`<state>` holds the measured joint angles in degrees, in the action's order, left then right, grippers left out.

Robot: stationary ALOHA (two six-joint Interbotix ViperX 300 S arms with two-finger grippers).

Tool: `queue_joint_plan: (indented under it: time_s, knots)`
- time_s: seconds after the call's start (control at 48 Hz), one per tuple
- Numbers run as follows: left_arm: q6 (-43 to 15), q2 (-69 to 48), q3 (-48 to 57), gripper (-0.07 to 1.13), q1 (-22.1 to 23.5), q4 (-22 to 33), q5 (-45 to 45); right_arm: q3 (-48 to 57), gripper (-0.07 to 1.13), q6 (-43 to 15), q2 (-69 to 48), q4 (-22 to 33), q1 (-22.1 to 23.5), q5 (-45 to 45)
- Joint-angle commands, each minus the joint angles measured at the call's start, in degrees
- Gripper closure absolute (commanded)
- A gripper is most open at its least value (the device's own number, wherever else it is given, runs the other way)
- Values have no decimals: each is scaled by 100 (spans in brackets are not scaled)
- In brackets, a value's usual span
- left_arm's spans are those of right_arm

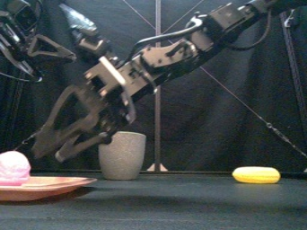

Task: Pick the pink ball then place it on the pink plate
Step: Drop pink ball on the pink plate and return to neutral

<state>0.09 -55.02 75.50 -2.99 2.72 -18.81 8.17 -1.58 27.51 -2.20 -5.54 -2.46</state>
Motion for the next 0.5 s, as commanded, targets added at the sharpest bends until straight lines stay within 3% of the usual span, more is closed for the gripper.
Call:
queue_joint_plan:
  time_s: [0.021,0.25,0.5]
  knots:
    - [0,18,-62,106,-9,9,-53,633,7,0,-905,-18,79,-492]
    - [0,18,-18,106,-9,9,-53,2259,7,-9,-2162,-79,158,-1687]
    - [18,26,35,106,26,44,-44,3665,7,0,-3252,-536,299,-2698]
